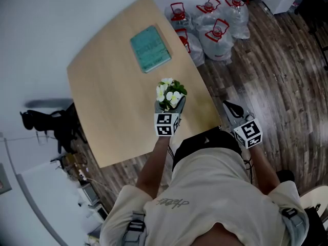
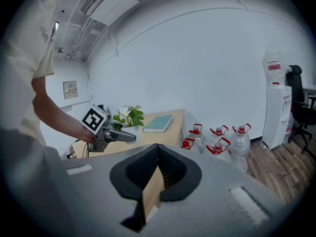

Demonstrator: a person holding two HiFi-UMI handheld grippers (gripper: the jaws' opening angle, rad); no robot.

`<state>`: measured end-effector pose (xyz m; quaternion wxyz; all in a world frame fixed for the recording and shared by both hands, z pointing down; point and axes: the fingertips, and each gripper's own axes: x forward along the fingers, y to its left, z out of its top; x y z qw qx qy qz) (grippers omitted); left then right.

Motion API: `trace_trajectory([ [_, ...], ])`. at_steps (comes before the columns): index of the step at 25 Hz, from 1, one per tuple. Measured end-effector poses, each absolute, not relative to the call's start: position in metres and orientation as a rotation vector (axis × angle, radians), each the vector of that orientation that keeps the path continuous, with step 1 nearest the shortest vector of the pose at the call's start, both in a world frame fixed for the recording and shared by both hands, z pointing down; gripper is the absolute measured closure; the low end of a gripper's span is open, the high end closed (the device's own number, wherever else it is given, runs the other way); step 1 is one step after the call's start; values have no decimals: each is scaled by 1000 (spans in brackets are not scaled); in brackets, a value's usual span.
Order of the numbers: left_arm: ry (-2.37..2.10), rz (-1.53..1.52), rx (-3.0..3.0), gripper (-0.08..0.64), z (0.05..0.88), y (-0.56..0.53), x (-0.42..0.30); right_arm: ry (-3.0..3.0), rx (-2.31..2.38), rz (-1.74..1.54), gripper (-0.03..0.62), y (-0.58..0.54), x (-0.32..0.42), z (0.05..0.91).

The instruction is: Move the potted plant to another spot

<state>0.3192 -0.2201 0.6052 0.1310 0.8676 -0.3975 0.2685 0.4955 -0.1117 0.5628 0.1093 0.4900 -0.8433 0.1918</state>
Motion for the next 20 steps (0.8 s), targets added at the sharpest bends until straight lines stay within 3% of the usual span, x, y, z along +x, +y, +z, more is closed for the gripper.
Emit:
trace_trajectory([
  [20, -1202, 782, 2448, 201, 668, -277, 330, -2404, 1402, 657, 589, -152, 514, 579],
])
